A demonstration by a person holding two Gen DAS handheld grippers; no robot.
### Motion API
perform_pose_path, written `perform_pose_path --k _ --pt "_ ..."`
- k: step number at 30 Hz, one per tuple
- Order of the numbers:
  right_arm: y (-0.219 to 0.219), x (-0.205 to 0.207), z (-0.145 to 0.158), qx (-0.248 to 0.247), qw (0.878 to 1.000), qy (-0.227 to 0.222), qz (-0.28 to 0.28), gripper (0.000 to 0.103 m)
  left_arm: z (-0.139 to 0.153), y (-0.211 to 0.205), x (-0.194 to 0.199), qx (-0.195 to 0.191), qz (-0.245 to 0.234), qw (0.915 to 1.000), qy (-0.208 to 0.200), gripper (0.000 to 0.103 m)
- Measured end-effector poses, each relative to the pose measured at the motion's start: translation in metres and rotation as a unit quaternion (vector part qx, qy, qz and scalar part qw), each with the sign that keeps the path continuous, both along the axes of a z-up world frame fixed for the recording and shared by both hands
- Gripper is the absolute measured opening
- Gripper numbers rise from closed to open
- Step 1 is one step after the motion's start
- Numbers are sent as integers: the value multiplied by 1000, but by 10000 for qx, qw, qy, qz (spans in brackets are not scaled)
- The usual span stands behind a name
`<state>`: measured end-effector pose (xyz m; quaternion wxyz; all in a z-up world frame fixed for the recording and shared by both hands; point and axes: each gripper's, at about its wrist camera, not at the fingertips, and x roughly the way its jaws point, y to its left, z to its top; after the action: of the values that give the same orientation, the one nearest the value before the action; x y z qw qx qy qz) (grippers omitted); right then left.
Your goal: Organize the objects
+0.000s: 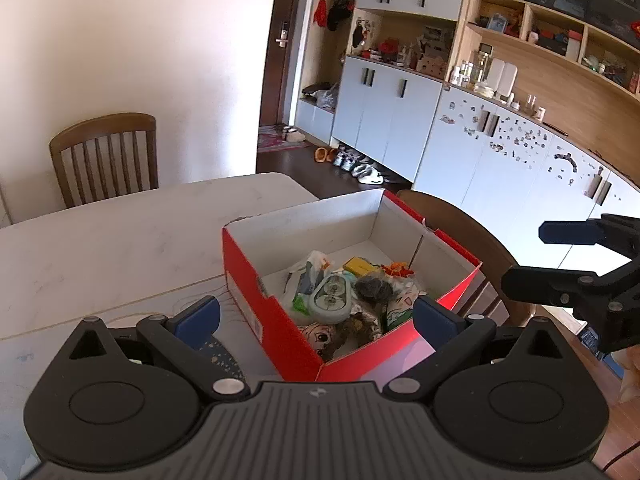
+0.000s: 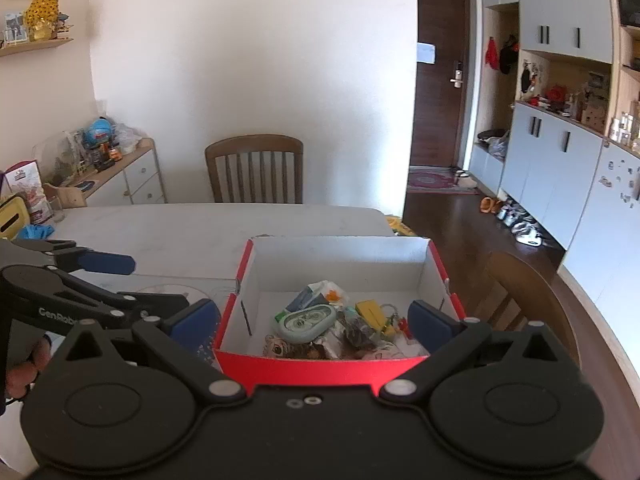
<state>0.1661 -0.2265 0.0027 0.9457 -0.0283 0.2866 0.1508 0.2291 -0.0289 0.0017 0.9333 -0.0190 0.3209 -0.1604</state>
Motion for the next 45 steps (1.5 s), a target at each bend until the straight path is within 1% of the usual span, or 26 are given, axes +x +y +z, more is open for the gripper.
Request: perform_pose_path --k 9,14,20,29,37,45 --pt "0 -13 -11 76 9999 32 -152 102 1 7 -18 58 52 9998 -193 103" --pt "-1 -20 -16 143 9995 14 -269 102 1 8 -27 -73 27 9997 -251 103" --pt "0 -29 -19 225 9990 -34 -375 102 0 4 -36 -122 19 9992 -373 103" --pt "0 -42 -23 205 9981 -224 -529 102 1 -2 -43 -167 -12 9985 -518 103" --pt "-7 -43 -27 277 9968 -187 -732 102 3 -6 -48 -203 -116 9976 -652 103" --pt "-7 -44 -29 262 9965 -146 -786 102 1 -7 -47 -287 -188 9974 -627 103"
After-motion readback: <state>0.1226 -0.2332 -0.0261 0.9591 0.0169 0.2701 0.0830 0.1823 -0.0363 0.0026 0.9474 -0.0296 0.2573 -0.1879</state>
